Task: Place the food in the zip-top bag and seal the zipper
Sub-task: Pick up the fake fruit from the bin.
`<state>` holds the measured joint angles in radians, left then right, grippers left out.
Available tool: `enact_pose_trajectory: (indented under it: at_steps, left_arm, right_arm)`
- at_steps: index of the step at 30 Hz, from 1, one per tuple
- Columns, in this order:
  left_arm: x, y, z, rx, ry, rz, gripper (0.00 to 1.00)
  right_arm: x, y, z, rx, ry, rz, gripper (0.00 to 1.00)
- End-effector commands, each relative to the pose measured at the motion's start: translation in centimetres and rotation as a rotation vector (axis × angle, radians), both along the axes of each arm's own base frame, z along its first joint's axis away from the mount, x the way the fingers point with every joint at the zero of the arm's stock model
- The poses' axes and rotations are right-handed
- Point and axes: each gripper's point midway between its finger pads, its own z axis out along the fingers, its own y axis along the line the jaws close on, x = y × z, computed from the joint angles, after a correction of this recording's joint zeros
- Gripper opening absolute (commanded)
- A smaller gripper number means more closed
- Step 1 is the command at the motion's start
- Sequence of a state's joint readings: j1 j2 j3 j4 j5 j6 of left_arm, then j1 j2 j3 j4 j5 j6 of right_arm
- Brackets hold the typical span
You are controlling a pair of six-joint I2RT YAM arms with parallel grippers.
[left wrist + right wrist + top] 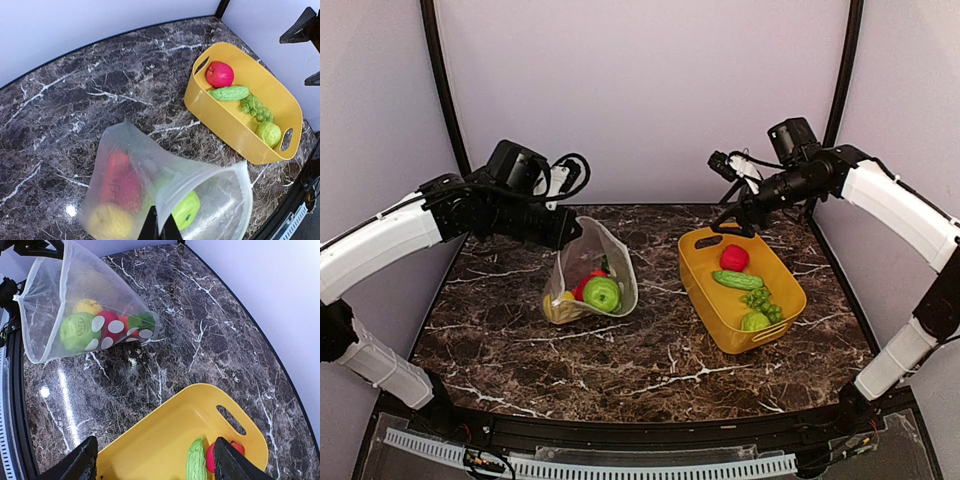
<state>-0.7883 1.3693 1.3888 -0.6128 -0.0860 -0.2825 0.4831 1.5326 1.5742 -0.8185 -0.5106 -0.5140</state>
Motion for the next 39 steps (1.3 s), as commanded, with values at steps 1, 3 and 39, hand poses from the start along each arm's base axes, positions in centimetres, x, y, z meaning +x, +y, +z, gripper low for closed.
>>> enact_pose_trajectory:
  at_steps: [1, 3, 39]
  left_arm:
    - [-0.9, -1.9, -3.1, 0.036, 0.139, -0.092, 0.01]
    - [-0.6, -2.0, -2.6, 0.011, 0.119, -0.078, 0.01]
    - [-0.4, -0.8, -2.1, -0.001, 0.088, -0.015, 0.01]
  right_arm:
    - [0.1, -0.8, -1.9, -0.034, -0.002, -0.015, 0.75]
    - [-0.1, -1.3, -2.7, -0.058, 0.0, -0.019, 0.74]
    - [-8.5, -9.8, -19.4, -0.542, 0.329, 0.26, 0.71]
